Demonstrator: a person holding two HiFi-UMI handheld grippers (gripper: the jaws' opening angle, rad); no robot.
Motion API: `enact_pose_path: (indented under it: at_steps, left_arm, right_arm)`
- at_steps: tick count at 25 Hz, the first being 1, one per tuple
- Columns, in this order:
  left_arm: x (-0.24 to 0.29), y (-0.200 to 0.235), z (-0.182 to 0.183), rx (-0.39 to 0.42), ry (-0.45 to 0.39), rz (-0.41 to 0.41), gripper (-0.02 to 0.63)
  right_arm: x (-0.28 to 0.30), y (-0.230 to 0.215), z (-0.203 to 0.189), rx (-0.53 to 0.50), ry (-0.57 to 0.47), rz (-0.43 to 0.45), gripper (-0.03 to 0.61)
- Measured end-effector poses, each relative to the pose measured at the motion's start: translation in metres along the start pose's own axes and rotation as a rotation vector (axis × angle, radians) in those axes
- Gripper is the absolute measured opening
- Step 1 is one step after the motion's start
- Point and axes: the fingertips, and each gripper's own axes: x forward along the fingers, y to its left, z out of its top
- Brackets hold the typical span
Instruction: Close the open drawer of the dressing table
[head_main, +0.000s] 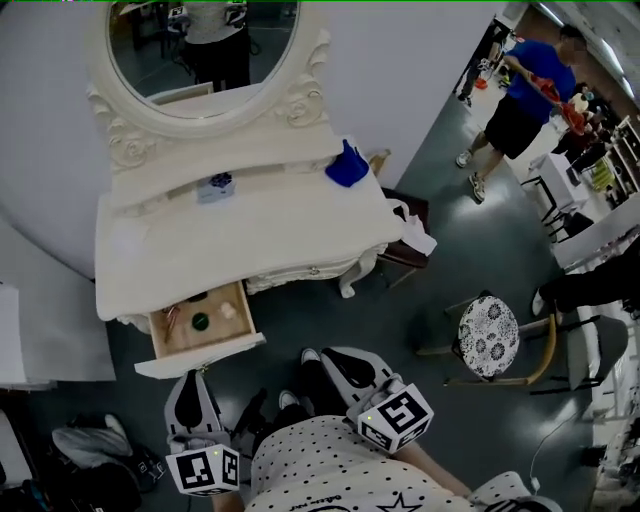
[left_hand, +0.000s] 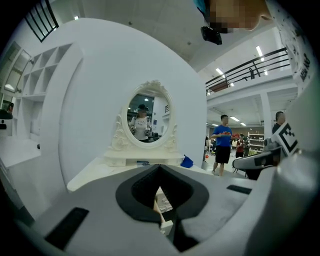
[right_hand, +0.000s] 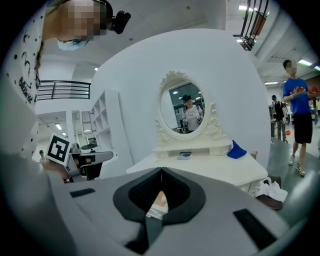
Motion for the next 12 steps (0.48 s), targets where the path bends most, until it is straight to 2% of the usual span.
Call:
enact_pose_path:
  at_steps: [6, 12]
  left_arm:
    - [0.038, -0.028, 0.019, 0.017, -0.029, -0.011, 0.012]
    - [0.049, -0.027, 0.032, 0.032, -0.051, 0.105, 0.012]
  right_arm:
    - [-0.003, -0.046, 0.019, -0.010, -0.022, -0.013, 0.009]
    - [0.012, -0.078, 0.034, -0.015, -0.027, 0.060, 0.009]
